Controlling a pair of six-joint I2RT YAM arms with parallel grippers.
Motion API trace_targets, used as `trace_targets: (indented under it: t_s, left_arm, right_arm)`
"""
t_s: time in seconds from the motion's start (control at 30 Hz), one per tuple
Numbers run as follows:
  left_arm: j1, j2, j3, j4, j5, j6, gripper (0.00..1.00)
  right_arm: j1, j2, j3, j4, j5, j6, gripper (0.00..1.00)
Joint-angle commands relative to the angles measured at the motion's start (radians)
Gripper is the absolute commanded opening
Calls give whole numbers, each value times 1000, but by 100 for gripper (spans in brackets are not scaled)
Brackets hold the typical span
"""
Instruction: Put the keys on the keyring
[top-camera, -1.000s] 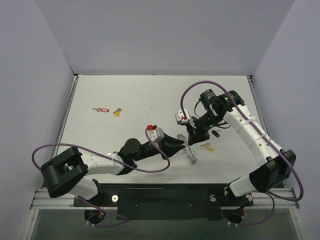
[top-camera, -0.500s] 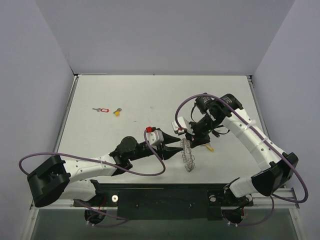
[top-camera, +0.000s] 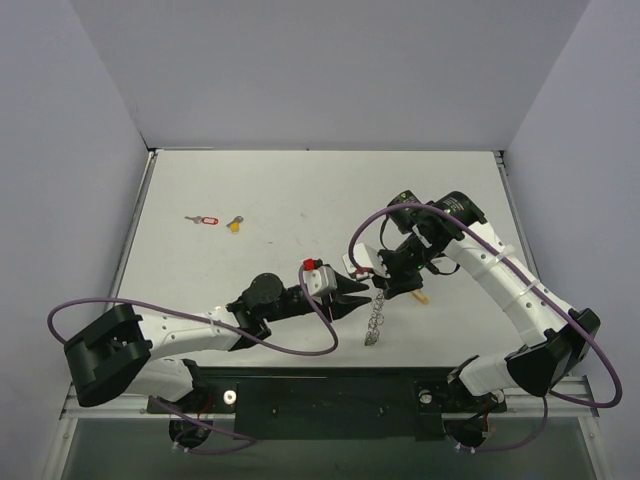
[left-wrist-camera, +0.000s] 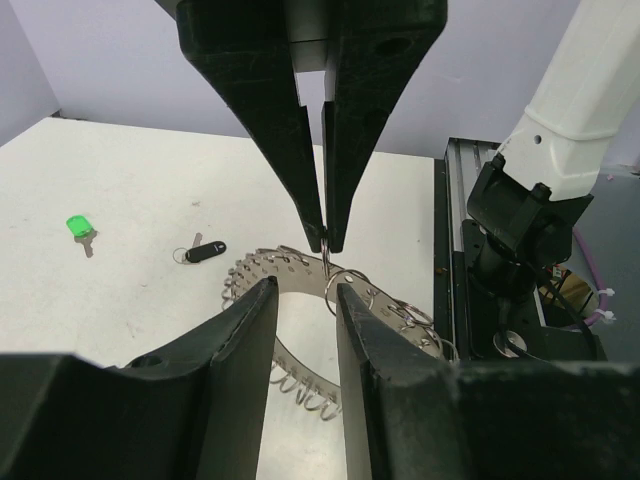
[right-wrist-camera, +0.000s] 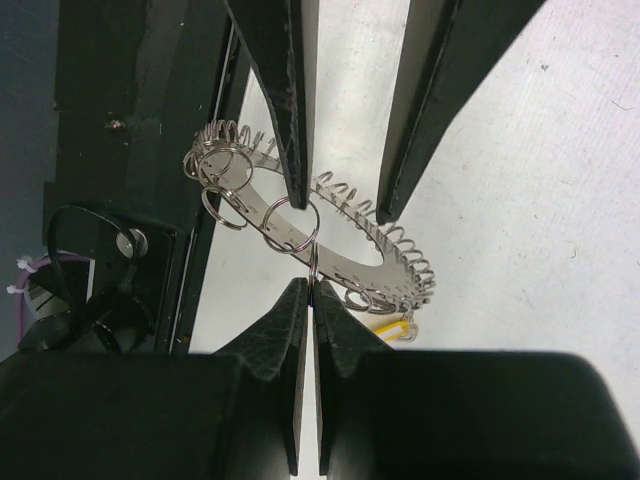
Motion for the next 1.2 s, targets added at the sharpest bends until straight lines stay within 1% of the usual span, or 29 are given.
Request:
trace_targets:
  t_s: [0.0, 0.2, 0.43, 0.77, 1.17]
  left_arm:
    - [-2, 49, 66, 121, 29, -23, 39]
    - [-3, 105, 60, 226, 28, -75, 38]
    - [-5, 142, 62, 295, 45, -131, 38]
    - [-3, 160, 66, 278, 51, -138, 32]
    - [-3, 171, 77, 249, 54, -140, 31]
  right_arm:
    - [5, 2, 30, -57, -4, 0, 0]
    - [5, 2, 31, -57, -17, 2, 0]
    - [5, 1, 24, -47, -20, 9, 0]
    - [3, -2, 25, -36, -21, 21, 0]
    - [3, 2, 22, -24, -27, 38, 0]
